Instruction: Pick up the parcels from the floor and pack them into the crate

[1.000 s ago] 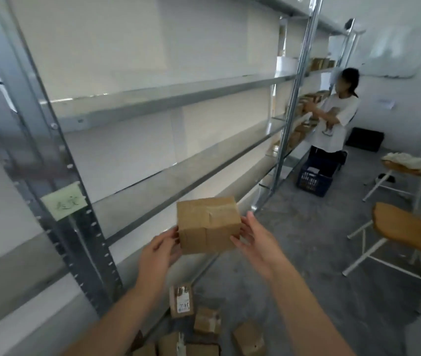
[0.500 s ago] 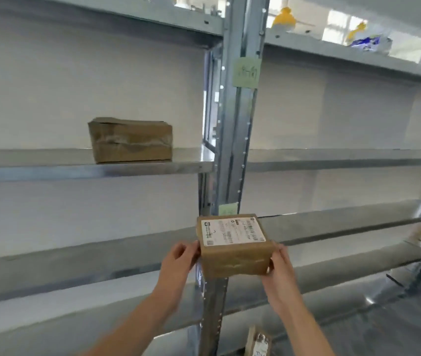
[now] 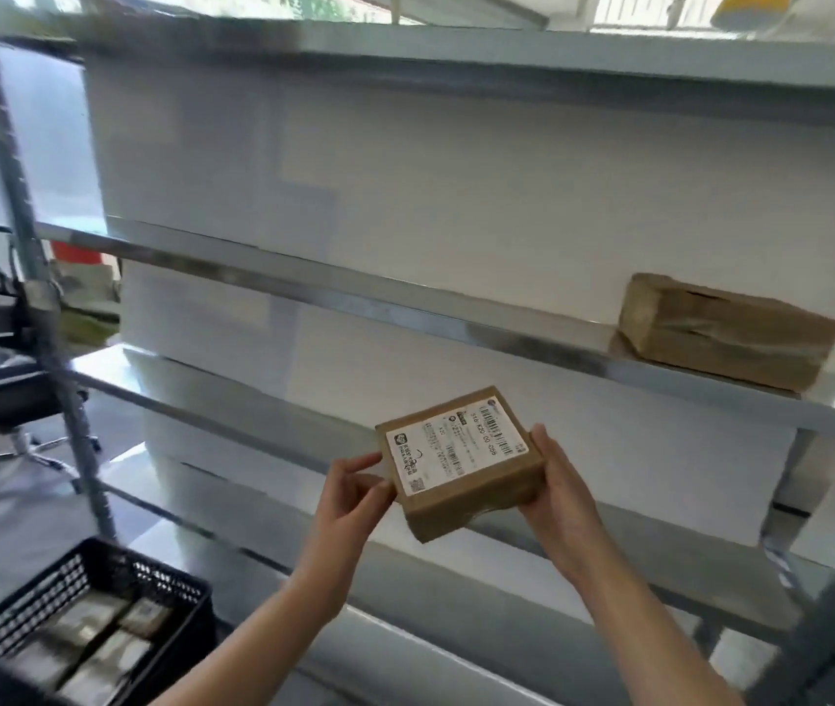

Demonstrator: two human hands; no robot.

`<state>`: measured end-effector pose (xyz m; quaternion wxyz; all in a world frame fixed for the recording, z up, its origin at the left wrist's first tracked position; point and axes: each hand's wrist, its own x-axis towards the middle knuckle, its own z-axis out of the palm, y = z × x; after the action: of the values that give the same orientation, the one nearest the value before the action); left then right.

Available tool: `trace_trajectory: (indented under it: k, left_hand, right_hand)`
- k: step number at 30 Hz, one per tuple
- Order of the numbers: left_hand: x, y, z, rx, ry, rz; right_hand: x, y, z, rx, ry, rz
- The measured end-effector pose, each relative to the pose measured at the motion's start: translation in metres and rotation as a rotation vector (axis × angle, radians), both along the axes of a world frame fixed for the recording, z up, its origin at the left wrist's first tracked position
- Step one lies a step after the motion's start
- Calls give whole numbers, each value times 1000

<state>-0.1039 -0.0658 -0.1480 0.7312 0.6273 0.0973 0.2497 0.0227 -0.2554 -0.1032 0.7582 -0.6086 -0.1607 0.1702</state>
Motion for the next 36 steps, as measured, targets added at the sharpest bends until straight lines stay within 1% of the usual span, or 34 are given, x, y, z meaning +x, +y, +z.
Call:
trace_trajectory:
  k: [3,5,8,11,12,17,19,24,26,27,28,30,31,33,36]
  left_hand:
    - [-47,79,-2,73,-23,84]
    - [-76,122,-6,114,-20,143]
    - [-114,170,-18,244,50,228]
    - [-145,212,-38,398,133,274]
    - [-155,225,-46,430,167,301]
    - [-189,278,-75,394,241,500]
    - [-191,301,-85,360,266,552]
    - [-170,376,-122,282,357,725]
    - [-156,411,-137,284,430,801]
    - [-149,428,-142,273,466,789]
    - [-143,445,-148,214,494,738]
    - [-133,475,-159,17,526,607]
    - [-127,490,-164,-74,526,575]
    - [-114,519,-181,-227,515,595]
    - [-98,548,-213,-363,475,683]
  right_hand:
    - [-11,95,-3,107,118,116]
    - [-20,156,-4,128,139,182]
    - [-48,241,-3,61,100,298]
    - [-85,319,-8,10,71,457]
    - [-97,341,-12,-7,56,478]
    - [-134,440,-49,-114,-9,430]
    - [-136,475,-69,-140,-19,413]
    - [-119,569,-118,-249,-90,512]
    - [-106,606,-137,-285,-56,568]
    - [-99,623,-148,-299,-15,596]
    - [-90,639,-160,-318,24,611]
    - [-70,669,-185,-365,72,635]
    - [-60,683,-196,-389,80,647]
    - [-42,709,-219,-442,86,676]
    - [-27,740,-245,-513,88,699]
